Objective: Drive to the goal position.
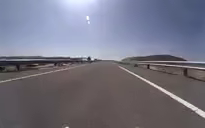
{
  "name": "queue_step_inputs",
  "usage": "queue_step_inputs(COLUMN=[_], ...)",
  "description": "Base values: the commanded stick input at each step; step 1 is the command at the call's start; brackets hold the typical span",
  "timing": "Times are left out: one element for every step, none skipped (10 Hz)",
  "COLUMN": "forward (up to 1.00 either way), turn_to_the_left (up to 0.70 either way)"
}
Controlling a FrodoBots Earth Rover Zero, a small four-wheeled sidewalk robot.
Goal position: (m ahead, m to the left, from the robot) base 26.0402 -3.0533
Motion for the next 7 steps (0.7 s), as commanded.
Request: queue_step_inputs(forward=[1.0,1.0,1.0,1.0,1.0,1.0,1.0], turn_to_the_left=[0.0,0.0,0.0,0.0,0.0,0.0,0.0])
